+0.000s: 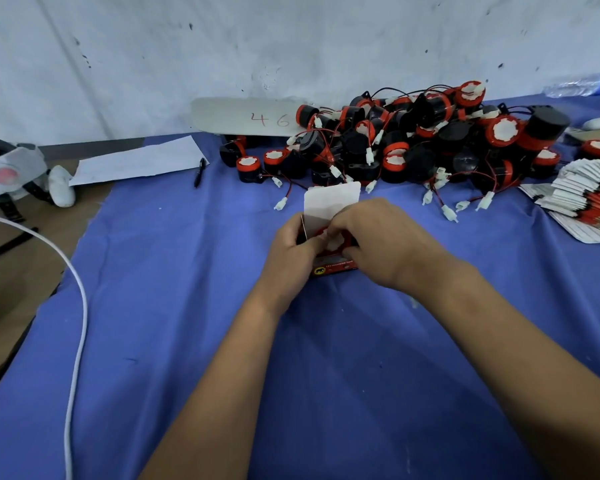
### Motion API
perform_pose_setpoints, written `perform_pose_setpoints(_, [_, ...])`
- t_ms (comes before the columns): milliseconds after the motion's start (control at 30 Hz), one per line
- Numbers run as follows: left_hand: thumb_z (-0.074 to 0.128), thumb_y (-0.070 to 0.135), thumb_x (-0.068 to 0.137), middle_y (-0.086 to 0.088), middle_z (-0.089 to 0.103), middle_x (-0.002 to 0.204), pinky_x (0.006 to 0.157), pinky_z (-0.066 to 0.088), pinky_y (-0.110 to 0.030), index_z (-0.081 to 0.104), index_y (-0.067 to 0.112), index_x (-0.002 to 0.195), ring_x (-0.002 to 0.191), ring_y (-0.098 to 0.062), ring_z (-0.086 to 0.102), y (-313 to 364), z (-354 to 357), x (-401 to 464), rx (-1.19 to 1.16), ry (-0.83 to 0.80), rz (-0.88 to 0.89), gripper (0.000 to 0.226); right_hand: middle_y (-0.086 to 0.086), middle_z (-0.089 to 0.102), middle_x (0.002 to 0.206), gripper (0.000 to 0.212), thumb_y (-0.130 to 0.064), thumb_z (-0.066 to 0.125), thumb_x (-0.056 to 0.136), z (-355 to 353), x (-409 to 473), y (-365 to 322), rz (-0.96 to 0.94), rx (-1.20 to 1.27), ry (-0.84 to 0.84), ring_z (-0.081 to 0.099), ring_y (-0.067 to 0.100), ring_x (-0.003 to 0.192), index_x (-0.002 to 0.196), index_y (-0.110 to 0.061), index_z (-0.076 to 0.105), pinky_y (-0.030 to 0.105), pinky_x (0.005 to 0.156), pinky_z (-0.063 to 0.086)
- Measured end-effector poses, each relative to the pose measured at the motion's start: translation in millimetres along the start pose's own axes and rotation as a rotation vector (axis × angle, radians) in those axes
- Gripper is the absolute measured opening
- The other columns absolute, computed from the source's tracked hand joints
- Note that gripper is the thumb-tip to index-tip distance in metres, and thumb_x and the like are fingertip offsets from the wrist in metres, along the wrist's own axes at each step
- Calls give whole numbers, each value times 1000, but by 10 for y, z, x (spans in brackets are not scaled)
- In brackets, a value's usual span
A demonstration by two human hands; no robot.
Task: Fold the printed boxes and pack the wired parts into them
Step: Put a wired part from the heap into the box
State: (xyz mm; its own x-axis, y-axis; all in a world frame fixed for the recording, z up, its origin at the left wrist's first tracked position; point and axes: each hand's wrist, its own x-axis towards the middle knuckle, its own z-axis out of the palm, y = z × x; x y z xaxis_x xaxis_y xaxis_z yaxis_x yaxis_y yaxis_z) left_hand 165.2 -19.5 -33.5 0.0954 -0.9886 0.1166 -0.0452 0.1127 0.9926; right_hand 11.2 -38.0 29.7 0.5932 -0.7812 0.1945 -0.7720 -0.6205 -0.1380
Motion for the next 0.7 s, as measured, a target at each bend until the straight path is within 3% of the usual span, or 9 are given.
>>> perform_pose_setpoints(100, [70,14,97,5,78,107,83,59,-27,68,19,116,101,-12,73,-42,4,25,58,46,-8,20,6,68,112,23,-3,60,92,-52,-99,125,15,153,253,58,26,109,108,-12,74,38,93,47])
perform_pose_setpoints(167, [72,18,96,4,77,109,90,60,-34,68,19,117,104,-14,72,-52,0,36,94,63,-20,21,6,67,109,40,9,53,91,-119,-208,317,115,205,305,60,25,104,112,-17,74,42,89,51])
perform_pose_setpoints(233, [72,17,95,3,76,110,95,59,-40,68,19,117,105,-15,71,-51,1,36,121,79,-17,22,-2,67,103,52,10,54,91,-194,-355,537,184,208,84,66,17,90,119,-32,68,45,79,56])
perform_pose_setpoints(300, [74,18,93,4,76,110,96,59,-44,68,20,116,105,-15,71,-37,21,29,135,90,-7,24,-12,68,96,52,-7,72,89,-240,-500,633,163,282,-141,67,7,79,125,-44,62,34,73,56])
perform_pose_setpoints(333, [74,22,90,4,76,110,96,59,-45,68,21,116,105,-15,71,-28,29,22,140,92,-1,27,-13,70,93,53,-16,80,85,-237,-540,622,136,358,-170,67,6,77,125,-46,62,29,70,56])
perform_pose_setpoints(400, [73,25,87,2,76,111,96,58,-47,68,20,116,106,-17,71,-26,31,20,151,93,7,30,-8,73,85,39,-23,84,83,-176,-533,540,98,527,-104,68,10,70,115,-39,70,26,63,58])
perform_pose_setpoints(467, [73,21,92,1,76,111,97,57,-51,68,18,117,107,-20,71,-37,19,26,158,88,6,26,-1,73,76,7,-21,75,91,-123,-464,430,108,573,40,70,15,64,99,-22,75,30,58,60])
perform_pose_setpoints(567, [73,20,96,2,76,112,97,58,-51,67,20,119,108,-19,71,-51,7,31,156,60,11,24,4,72,70,21,-18,60,102,-52,-340,287,158,405,206,67,13,52,91,-7,73,35,59,58])
perform_pose_setpoints(700, [75,22,93,7,76,111,96,59,-44,68,25,119,106,-12,71,-70,-1,27,149,23,29,26,8,63,62,32,-19,52,105,-1,-267,141,241,231,186,61,19,51,76,-11,63,44,62,56])
